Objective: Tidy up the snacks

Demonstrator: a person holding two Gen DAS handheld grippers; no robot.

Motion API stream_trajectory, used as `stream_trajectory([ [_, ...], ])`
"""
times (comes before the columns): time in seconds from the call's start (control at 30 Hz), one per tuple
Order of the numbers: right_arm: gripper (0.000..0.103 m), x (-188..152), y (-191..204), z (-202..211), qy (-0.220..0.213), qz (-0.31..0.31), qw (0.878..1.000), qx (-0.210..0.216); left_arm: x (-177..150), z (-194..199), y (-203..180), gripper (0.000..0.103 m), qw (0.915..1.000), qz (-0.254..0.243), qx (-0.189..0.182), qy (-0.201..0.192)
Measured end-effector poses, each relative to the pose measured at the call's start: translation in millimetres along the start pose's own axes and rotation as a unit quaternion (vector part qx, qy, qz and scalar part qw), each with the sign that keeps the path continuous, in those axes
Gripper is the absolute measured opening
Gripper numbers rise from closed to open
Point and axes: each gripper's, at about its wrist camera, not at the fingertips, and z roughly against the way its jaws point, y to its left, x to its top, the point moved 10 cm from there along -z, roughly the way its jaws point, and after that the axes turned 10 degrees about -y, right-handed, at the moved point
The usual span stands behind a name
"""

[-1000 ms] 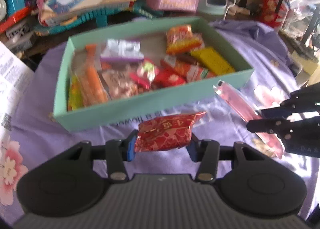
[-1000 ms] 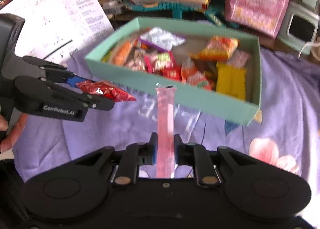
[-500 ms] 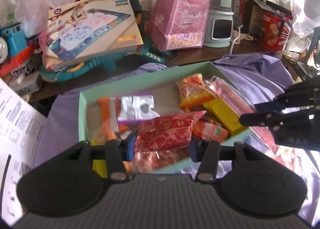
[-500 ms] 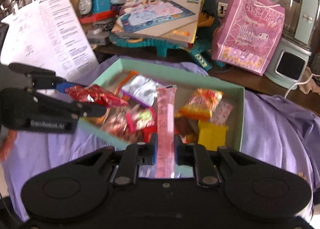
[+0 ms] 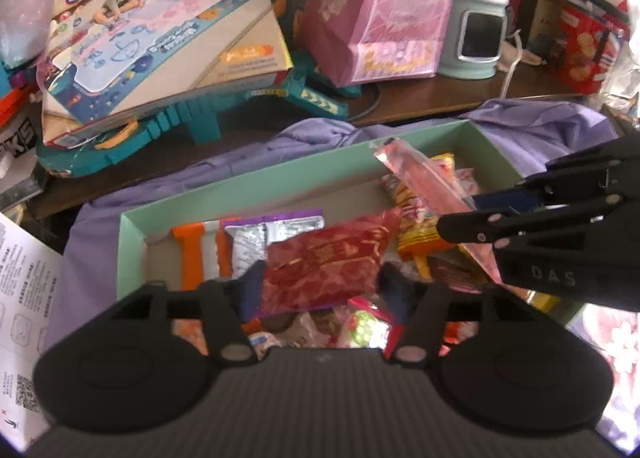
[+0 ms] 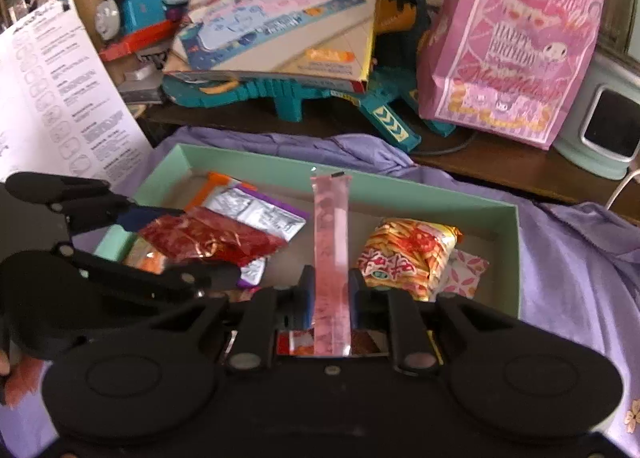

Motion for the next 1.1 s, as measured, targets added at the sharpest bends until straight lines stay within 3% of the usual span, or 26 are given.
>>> stream_trajectory([
  [0.03,0.025,-1,-2,-3,-0.002,-0.005,1.000,-0.003,0,-3,3,0.081,0.9999,-0.003,0.015,0.002],
  [0.1,0.037,-1,-7,-5,-0.005,-0.011,1.000,-0.002,-2,-6,8,0.103,0.9995,-0.006,0.031,0.007],
  [0.17,0.075,-2,-13,-1,-0.016,-0.019,1.000,-0.009,-6,-7,12,0.103,0.9991,-0.008,0.040,0.011],
  [0.3,0.087,-2,-10,19,-0.031,-0.007,0.999,-0.019,-11,2,14,0.103,0.9981,-0.013,0.054,0.026],
  [0.37,0.103,-3,-6,33,-0.038,-0.006,0.999,-0.019,-11,16,13,0.103,0.9980,-0.018,0.059,0.015],
  [0.6,0.103,-15,10,88,-0.050,-0.010,0.998,-0.028,-20,73,9,0.103,0.9976,-0.017,0.066,-0.010],
  [0.8,0.103,-37,23,135,-0.051,-0.027,0.998,-0.033,-49,120,1,0.103,0.9988,-0.001,0.050,0.002],
  [1.1,0.103,-78,44,198,-0.049,-0.051,0.996,-0.053,-79,191,0,0.103,0.9947,0.017,0.098,-0.028],
])
